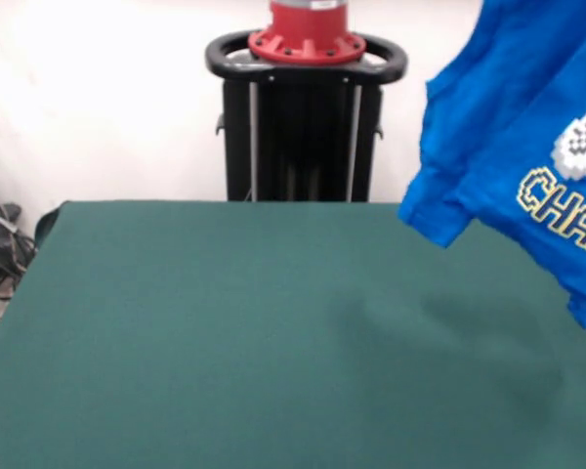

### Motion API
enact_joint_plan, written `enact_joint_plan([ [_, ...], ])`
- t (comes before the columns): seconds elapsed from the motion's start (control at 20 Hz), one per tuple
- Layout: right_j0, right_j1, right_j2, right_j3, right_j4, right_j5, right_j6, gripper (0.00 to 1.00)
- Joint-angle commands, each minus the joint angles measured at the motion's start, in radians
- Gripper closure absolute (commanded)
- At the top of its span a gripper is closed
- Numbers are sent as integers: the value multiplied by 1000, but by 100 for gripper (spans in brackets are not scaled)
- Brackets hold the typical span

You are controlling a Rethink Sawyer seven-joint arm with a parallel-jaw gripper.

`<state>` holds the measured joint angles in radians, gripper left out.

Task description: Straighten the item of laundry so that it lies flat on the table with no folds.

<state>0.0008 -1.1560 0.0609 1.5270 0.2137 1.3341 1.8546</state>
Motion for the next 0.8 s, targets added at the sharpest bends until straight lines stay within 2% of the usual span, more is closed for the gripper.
enact_joint_plan([
  [0.05, 35, 57, 26, 66, 41, -61, 238, 100],
  [0.25, -14, 103, 16, 212, 4, -318, 58, 100],
  [0.55, -157, 162, 49, 342, -144, -653, -153, 100],
  [0.65, -254, 169, 117, 415, -152, -771, -254, 100],
  [0.8, -447, 196, 282, 520, -179, -912, -374, 100],
])
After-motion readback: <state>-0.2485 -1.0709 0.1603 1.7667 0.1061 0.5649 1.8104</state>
